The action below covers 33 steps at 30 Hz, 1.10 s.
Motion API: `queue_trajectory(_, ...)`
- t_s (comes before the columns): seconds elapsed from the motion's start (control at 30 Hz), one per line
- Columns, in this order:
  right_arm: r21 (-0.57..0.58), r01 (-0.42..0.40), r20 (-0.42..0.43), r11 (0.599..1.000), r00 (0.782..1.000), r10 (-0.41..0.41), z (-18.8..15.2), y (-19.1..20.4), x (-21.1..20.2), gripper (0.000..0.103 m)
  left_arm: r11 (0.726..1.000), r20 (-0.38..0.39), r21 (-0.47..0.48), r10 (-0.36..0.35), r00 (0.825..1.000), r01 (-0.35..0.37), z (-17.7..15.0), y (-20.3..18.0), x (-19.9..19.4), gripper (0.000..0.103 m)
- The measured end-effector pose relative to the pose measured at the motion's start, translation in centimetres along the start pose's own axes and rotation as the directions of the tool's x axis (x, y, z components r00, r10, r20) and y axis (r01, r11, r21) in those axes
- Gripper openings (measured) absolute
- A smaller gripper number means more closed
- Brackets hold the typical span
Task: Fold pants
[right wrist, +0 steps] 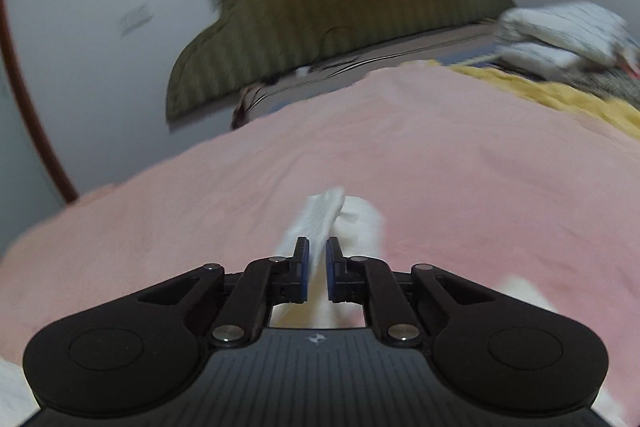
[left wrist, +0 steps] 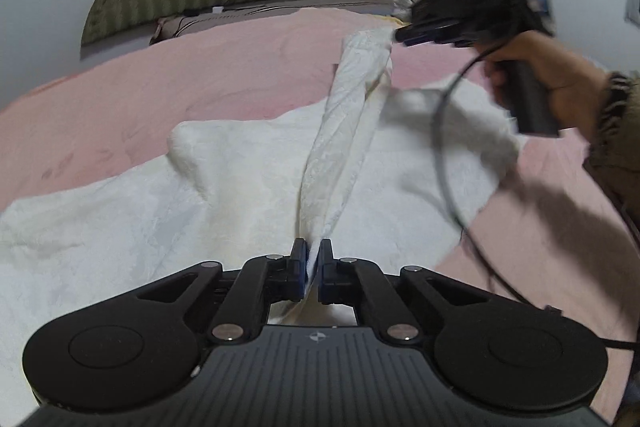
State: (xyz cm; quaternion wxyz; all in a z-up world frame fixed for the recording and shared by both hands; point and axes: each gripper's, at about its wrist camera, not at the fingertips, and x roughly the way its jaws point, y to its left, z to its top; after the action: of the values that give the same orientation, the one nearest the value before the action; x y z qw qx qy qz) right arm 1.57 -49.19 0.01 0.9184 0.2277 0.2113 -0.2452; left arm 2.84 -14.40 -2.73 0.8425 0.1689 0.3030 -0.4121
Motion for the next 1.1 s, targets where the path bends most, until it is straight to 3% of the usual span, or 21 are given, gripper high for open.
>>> queue_trajectory(0.1, 0.128, 0.010, -0.009, 0.992, 1.000, -0.009, -1.6, -5.3, -3.7, 0.008, 0.997, 0.002, 0.059, 0.040, 0.999, -0.040, -0.5, -1.1, 0.5, 0.007)
queue_trajectory(0.17, 0.195, -0.018, -0.063, 0.981, 0.998, 0.030, -2.5, -7.7, -4.2, 0.008, 0.997, 0.001, 0.058, 0.045, 0.999, -0.045, -0.5, -1.3, 0.8, 0.016)
queue_trajectory(0.33, 0.269, -0.172, -0.036, 0.948, 0.981, 0.189, -2.4, -7.3, -2.7, 0.014, 0.997, -0.008, 0.040, 0.064, 0.998, -0.064, -0.2, -1.3, 1.3, 0.021)
queue_trajectory(0.47, 0.311, -0.280, -0.074, 0.908, 0.946, 0.317, -1.7, -4.7, 0.9, 0.051, 0.996, -0.011, 0.032, 0.087, 0.996, -0.086, 0.0, -1.5, 1.3, 0.029)
queue_trajectory(0.5, 0.340, -0.273, -0.090, 0.900, 0.943, 0.320, -1.7, -4.3, 1.7, 0.054, 0.995, -0.012, 0.031, 0.091, 0.996, -0.090, 0.0, -1.5, 1.3, 0.031)
queue_trajectory(0.57, 0.334, -0.224, -0.130, 0.915, 0.951, 0.280, -2.0, -3.5, 2.4, 0.054, 0.995, -0.013, 0.028, 0.098, 0.995, -0.098, -0.1, -1.3, 1.2, 0.036)
queue_trajectory(0.73, 0.371, -0.272, -0.133, 0.888, 0.931, 0.341, -3.0, -3.1, 3.6, 0.054, 0.995, -0.016, 0.017, 0.100, 0.995, -0.100, 0.0, -1.1, 1.3, 0.039)
queue_trajectory(1.0, 0.344, -0.201, -0.057, 0.917, 0.971, 0.234, -0.1, -3.1, 4.8, 0.054, 0.995, -0.025, 0.011, 0.097, 0.995, -0.096, 0.1, -1.0, 1.0, 0.040)
queue_trajectory(1.1, 0.380, -0.265, -0.049, 0.886, 0.951, 0.305, 0.0, -3.6, 4.3, 0.054, 0.995, -0.024, 0.011, 0.098, 0.995, -0.097, 0.1, -1.1, 1.2, 0.040)
